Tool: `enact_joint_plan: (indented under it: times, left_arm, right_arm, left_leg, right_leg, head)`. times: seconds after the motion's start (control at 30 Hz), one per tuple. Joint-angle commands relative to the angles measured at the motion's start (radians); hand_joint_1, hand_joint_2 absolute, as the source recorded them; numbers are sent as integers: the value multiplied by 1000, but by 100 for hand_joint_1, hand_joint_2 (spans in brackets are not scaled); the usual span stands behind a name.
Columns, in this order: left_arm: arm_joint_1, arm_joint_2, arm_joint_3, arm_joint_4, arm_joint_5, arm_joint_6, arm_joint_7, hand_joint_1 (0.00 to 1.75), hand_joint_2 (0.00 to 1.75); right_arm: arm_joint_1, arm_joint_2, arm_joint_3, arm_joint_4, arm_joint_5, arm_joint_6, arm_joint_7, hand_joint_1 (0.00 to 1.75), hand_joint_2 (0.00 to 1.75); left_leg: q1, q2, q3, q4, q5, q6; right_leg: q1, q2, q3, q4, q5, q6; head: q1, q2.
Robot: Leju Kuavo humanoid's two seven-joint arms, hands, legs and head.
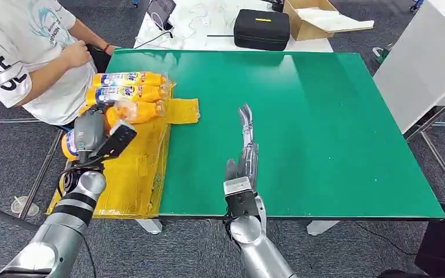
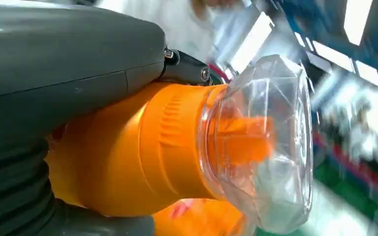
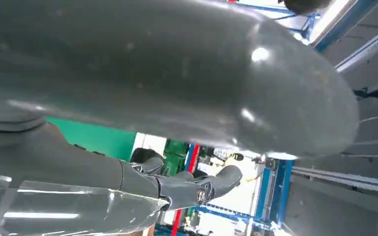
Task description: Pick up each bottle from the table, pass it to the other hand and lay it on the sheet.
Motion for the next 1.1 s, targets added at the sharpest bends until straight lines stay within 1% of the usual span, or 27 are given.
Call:
enact_joint_plan:
  times: [0.03,0.07,0.13,0.17,0.23,0.3,0.37,0.4,0.43,0.47,0.57,0.63,0.67,0.7,0.77,0.8,0.9,0.93,0.97,1.0,1.03,1.07,1.1]
  left_arm:
    - [-67,107,-185,204,-57,-184,-21,175,175]
    - [-67,107,-185,204,-57,-184,-21,175,175]
    - [-67,107,-185,204,-57,-184,-21,175,175]
    - [-69,104,-186,204,-57,-187,-20,175,175]
    - [-69,104,-186,204,-57,-187,-20,175,175]
    - [-69,104,-186,204,-57,-187,-20,175,175]
    - [-79,109,-206,216,-62,-232,-17,175,175]
    - [-109,134,-289,273,-132,-277,31,175,175]
    - [-113,136,-297,282,-138,-280,37,175,175]
    - [-120,140,-314,291,-151,-293,44,175,175]
    - [-127,145,-336,307,-163,-315,47,175,175]
    - [-128,145,-349,316,-166,-339,48,175,175]
    - [-131,145,-368,320,-185,-348,54,175,175]
    - [-130,142,-372,322,-185,-354,54,175,175]
    - [-123,139,-374,324,-170,-387,50,175,175]
    - [-118,139,-375,325,-162,-404,45,175,175]
    - [-117,139,-375,326,-162,-405,45,175,175]
    - [-116,140,-374,325,-158,-408,43,175,175]
    - [-115,141,-378,324,-154,-419,38,140,175]
    - [-110,140,-373,325,-138,-437,32,54,175]
    - [-106,138,-363,327,-120,-455,23,19,175]
    - [-104,140,-368,324,-114,-464,17,0,175]
    - [-97,139,-350,324,-85,-485,0,0,175]
  right_arm:
    - [-8,-43,-13,18,-25,46,7,0,0]
    - [-8,-43,-13,18,-25,46,7,0,0]
    - [-8,-43,-13,18,-25,46,7,0,0]
    - [-8,-42,-13,19,-25,46,7,0,0]
    - [-8,-42,-13,19,-25,46,7,0,0]
    - [-8,-42,-13,19,-25,46,7,0,0]
    - [-13,-40,-14,27,-27,54,6,0,0]
    - [-17,-37,-21,54,-51,100,11,0,0]
    - [-18,-34,-23,60,-56,107,9,0,0]
    - [-18,-31,-25,64,-67,121,7,0,0]
    - [-19,-27,-21,74,-70,133,7,0,0]
    - [-20,-24,-20,82,-72,141,7,0,0]
    - [-20,-22,-20,88,-75,145,9,0,0]
    - [-21,-21,-21,93,-76,148,9,0,0]
    - [-27,-17,-22,111,-82,161,11,0,0]
    - [-29,-16,-23,116,-86,166,10,0,0]
    - [-31,-15,-23,117,-87,167,9,0,0]
    - [-31,-15,-23,117,-87,168,9,0,0]
    - [-32,-14,-24,120,-88,172,9,0,0]
    - [-33,-12,-25,122,-89,176,8,0,0]
    - [-34,-10,-25,124,-90,177,7,0,0]
    - [-37,-9,-25,129,-90,178,6,0,0]
    - [-40,-8,-24,137,-91,182,6,0,0]
  left_leg:
    - [0,2,4,-1,-1,1]
    - [0,2,3,-1,-1,1]
    - [0,2,7,-1,-2,2]
    - [0,2,2,0,-1,1]
    - [0,2,6,-1,-2,1]
    - [0,2,6,-1,-2,1]
    - [0,2,7,-1,-2,2]
    - [0,2,7,-1,-2,2]
    - [0,2,4,-1,-1,1]
    - [0,2,6,-1,-2,1]
    - [0,2,3,-1,0,1]
    - [0,3,7,-1,-2,1]
    - [0,2,4,-1,-1,1]
    - [0,2,6,-1,-2,1]
    - [0,2,4,-1,-1,1]
    - [0,2,6,-1,-1,1]
    - [0,2,3,0,-1,1]
    - [0,2,5,-1,-1,1]
    - [0,2,7,-1,-2,1]
    - [0,2,3,-1,0,1]
    - [0,2,5,-1,-1,1]
    - [0,2,4,-1,-1,1]
    - [0,3,6,-1,-1,1]
  right_leg:
    - [0,0,4,-1,-1,-1]
    - [0,1,2,-1,0,-1]
    - [1,0,7,-1,-2,-2]
    - [0,1,2,0,0,-1]
    - [1,0,5,-1,-2,-2]
    - [1,0,5,-1,-2,-2]
    - [1,0,7,-1,-2,-2]
    - [1,0,7,-1,-2,-2]
    - [1,1,3,-1,0,-1]
    - [1,1,6,-1,-1,-2]
    - [0,1,2,-1,0,-1]
    - [1,1,6,-1,-1,-2]
    - [1,1,3,-1,0,-2]
    - [1,1,5,-1,-1,-2]
    - [0,1,3,-1,0,-2]
    - [1,1,5,-1,-1,-2]
    - [0,1,2,0,1,-2]
    - [1,1,4,-1,0,-2]
    - [1,1,6,-1,-1,-2]
    - [0,1,2,0,1,-2]
    - [1,1,5,-1,0,-2]
    - [0,1,3,-1,1,-2]
    - [0,2,5,-1,0,-2]
  head:
    - [0,0]
    - [0,0]
    - [0,0]
    - [0,0]
    - [0,0]
    - [0,0]
    - [0,0]
    - [0,0]
    - [0,0]
    - [0,0]
    - [0,0]
    - [0,0]
    - [0,0]
    - [0,0]
    - [0,0]
    - [0,0]
    - [0,0]
    - [0,0]
    - [0,0]
    - [0,0]
    - [0,0]
    - [0,0]
    - [0,0]
